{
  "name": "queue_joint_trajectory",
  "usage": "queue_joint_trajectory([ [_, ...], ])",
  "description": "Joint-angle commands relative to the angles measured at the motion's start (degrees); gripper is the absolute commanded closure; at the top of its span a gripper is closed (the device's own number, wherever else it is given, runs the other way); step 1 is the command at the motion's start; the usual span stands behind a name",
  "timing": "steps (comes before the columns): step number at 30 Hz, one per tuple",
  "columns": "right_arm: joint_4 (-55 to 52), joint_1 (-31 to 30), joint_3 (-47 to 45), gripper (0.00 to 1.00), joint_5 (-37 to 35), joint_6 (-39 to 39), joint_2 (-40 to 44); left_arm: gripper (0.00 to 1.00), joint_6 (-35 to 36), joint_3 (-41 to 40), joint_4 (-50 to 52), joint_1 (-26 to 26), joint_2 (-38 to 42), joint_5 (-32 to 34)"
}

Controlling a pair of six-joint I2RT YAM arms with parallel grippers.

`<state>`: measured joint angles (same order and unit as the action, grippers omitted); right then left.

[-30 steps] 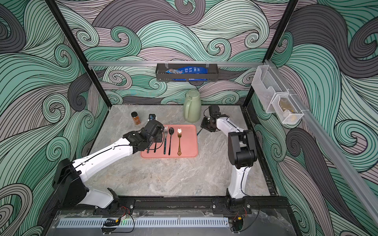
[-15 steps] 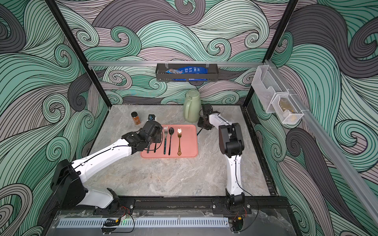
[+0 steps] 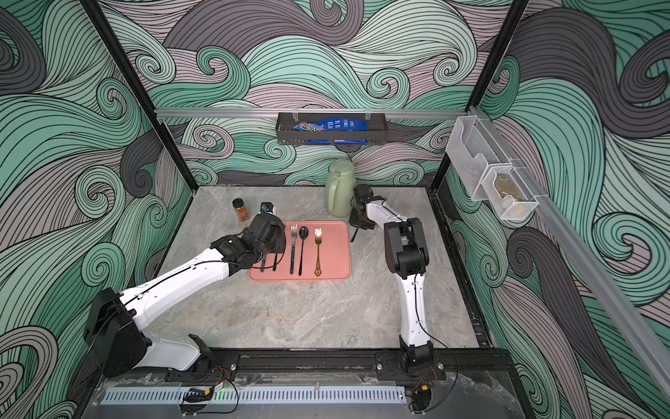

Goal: Set the spoon and fork side by side
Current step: Pick up the spoon from the center of the board.

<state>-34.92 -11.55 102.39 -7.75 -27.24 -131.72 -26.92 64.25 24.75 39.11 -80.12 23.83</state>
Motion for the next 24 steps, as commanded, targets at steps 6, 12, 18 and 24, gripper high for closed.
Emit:
queue_joint_trajectory([
  [6,-0.4,4.8,-6.9,0.96,-0.4,2.2,2.6,0.65,0.7,-0.6,-0.5,-0.4,1.8,-1.3],
  [12,0.0,6.8,-12.7,1.00,1.5,4.2,9.0,0.65,0.5,-1.5,-0.8,-0.4,2.6,-2.8],
  [18,-0.4,6.1,-20.2,1.00,3.7,4.5,19.6,0.65,0.1,-2.8,-0.2,-0.4,3.7,-3.2],
  [24,-0.5,0.2,-27.4,1.00,5.3,4.1,27.8,0.65,-0.3,-4.5,-0.2,-0.4,5.1,-3.0],
])
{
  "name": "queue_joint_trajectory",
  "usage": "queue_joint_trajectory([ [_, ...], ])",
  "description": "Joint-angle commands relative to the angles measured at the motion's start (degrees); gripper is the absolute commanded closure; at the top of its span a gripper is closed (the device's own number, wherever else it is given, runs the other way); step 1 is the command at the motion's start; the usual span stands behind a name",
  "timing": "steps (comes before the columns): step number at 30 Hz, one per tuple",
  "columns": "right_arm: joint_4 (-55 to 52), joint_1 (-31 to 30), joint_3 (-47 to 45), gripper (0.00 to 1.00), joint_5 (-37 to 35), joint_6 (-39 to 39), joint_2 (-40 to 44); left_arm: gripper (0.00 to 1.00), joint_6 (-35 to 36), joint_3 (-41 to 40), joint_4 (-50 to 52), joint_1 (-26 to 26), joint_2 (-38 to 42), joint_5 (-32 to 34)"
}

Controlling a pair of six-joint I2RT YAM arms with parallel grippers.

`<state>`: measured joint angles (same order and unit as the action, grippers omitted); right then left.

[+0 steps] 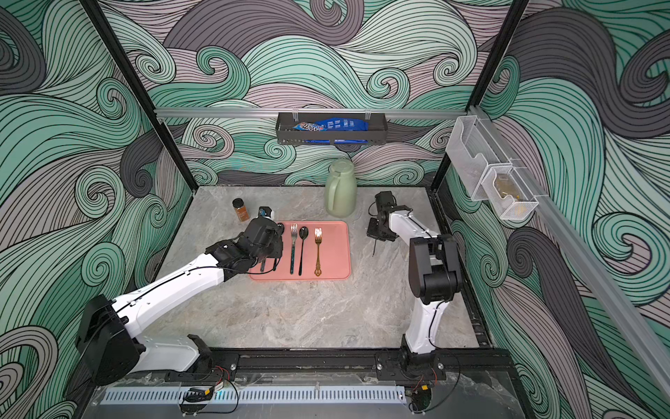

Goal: Set the spoon and fork side by side
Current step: Pick up the spoon from the center of the board, then place the spoon on the tray.

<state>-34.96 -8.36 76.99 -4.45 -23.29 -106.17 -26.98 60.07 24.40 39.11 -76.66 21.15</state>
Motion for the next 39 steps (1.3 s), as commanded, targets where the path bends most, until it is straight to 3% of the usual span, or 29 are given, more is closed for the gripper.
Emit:
queue_joint_trajectory([
  [1,-0.6,-4.2,-2.7,1.00,1.9,-0.2,2.9,0.65,-0.4,-0.5,0.3,-0.4,1.8,-0.4],
  [6,-0.7,-8.4,-4.2,1.00,2.5,-2.6,4.7,0.65,-0.5,-1.0,1.2,-0.4,3.1,-1.4],
  [13,3.8,-14.2,-4.6,1.00,8.9,-4.7,5.9,0.65,-0.4,-1.8,1.4,-0.4,3.8,-2.3],
  [21,12.3,-15.0,-7.9,1.00,17.1,-7.4,3.7,0.65,-0.4,-1.7,1.6,-0.4,4.1,-2.2],
  [32,13.6,-15.2,-10.9,1.00,13.1,-7.8,2.4,0.65,-0.5,-2.0,1.5,-0.4,3.6,-2.3],
  [34,14.8,-15.8,-11.8,0.95,13.0,-7.6,3.2,0.65,-0.5,-1.9,1.5,-0.4,3.4,-2.3],
  [37,16.1,-18.0,-12.5,0.75,10.5,-6.4,4.5,0.65,-0.4,-2.0,1.6,-0.4,3.1,-2.4],
  [39,16.1,-19.0,-12.2,0.68,9.2,-5.8,3.8,0.65,-0.4,-1.9,1.5,-0.4,3.1,-2.4],
])
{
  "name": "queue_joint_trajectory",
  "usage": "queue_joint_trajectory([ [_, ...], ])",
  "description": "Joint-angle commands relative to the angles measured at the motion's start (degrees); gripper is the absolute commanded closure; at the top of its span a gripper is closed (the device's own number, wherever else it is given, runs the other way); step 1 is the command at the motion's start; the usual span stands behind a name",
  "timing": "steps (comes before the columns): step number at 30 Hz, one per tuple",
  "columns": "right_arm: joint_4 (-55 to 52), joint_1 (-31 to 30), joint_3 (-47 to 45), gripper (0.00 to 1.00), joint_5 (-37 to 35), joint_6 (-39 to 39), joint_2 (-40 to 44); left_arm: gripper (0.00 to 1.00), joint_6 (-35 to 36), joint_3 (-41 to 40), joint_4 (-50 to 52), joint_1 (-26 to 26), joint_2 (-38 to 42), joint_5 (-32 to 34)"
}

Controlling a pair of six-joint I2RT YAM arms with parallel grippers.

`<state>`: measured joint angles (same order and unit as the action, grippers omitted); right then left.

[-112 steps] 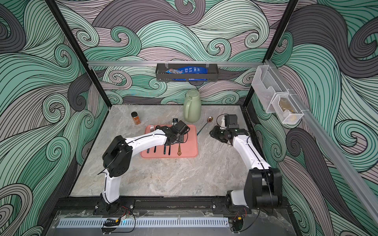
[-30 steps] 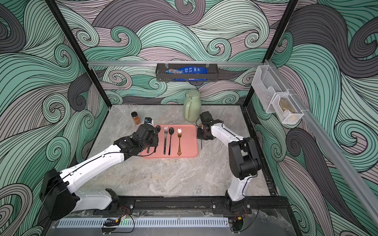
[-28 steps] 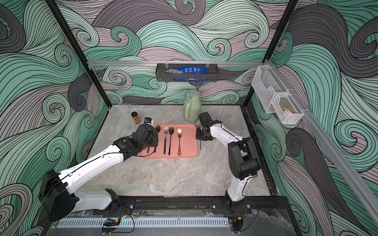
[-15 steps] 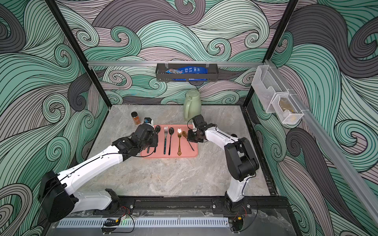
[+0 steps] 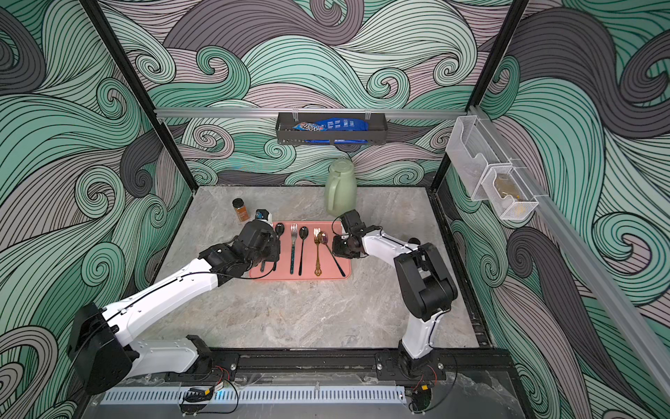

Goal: Set the spoon and fork side by side
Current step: Place the spoon on the tray.

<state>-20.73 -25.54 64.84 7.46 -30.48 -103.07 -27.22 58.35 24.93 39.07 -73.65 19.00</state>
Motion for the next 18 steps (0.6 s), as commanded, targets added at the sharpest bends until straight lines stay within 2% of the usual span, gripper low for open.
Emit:
queue_joint_trajectory([
  [1,1.7,-2.2,0.3,0.65,-3.1,1.7,0.1,0.65,-0.2,-0.2,1.0,-0.4,0.0,-0.3],
  [5,0.9,-2.6,2.9,0.62,-5.1,3.4,-3.8,0.65,-0.1,-0.2,1.2,-0.3,0.2,-0.5],
  [10,0.2,-3.1,6.1,0.62,-7.0,4.7,-8.3,0.65,0.3,-0.2,1.1,-0.4,0.3,-0.2],
  [15,-1.4,-4.1,9.0,0.69,-10.0,5.5,-12.0,0.65,0.5,-0.3,0.7,-0.4,0.2,0.5],
  [18,-2.2,-4.3,9.6,0.78,-11.0,5.0,-12.7,0.65,0.7,-0.3,0.4,-0.3,0.0,0.6],
])
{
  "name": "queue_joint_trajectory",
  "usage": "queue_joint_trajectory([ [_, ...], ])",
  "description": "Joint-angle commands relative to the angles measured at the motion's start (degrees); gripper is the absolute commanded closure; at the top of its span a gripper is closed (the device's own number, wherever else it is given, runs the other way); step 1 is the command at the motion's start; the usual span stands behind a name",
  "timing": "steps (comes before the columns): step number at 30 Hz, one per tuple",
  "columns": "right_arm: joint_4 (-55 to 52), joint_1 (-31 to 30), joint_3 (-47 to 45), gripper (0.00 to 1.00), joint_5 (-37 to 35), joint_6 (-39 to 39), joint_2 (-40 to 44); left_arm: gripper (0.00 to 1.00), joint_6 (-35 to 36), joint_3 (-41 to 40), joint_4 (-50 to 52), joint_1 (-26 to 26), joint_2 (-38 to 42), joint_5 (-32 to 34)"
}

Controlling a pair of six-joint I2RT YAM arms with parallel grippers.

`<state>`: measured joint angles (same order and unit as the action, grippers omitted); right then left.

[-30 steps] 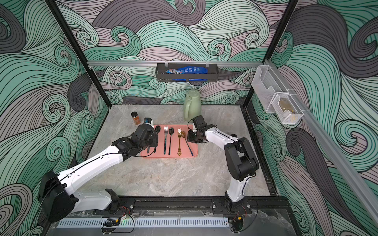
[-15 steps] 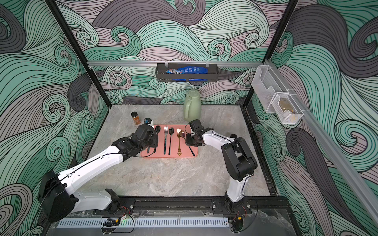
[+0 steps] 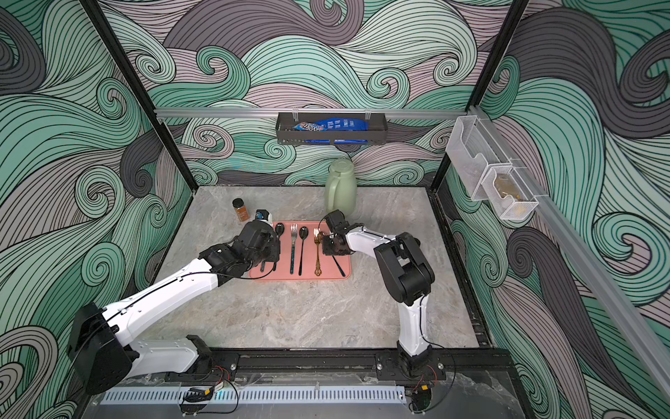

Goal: Set the spoon and fork side by side
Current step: Place the spoon on the tray.

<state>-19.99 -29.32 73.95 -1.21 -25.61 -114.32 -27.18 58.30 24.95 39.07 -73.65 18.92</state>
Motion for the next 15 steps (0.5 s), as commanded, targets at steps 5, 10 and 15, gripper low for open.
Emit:
queue_joint_trajectory([
  [5,-4.6,-0.6,0.6,0.86,-4.9,-1.5,-1.6,0.65,0.8,-0.2,0.0,-0.4,-0.1,0.7],
  [10,-4.7,-0.4,0.7,0.87,-5.1,-2.7,-0.9,0.65,0.7,-0.1,-0.1,-0.4,-0.2,0.4],
  [15,-4.5,-0.3,2.2,0.87,-4.2,-3.1,-2.0,0.65,0.7,-0.3,0.0,-0.4,0.1,0.4],
])
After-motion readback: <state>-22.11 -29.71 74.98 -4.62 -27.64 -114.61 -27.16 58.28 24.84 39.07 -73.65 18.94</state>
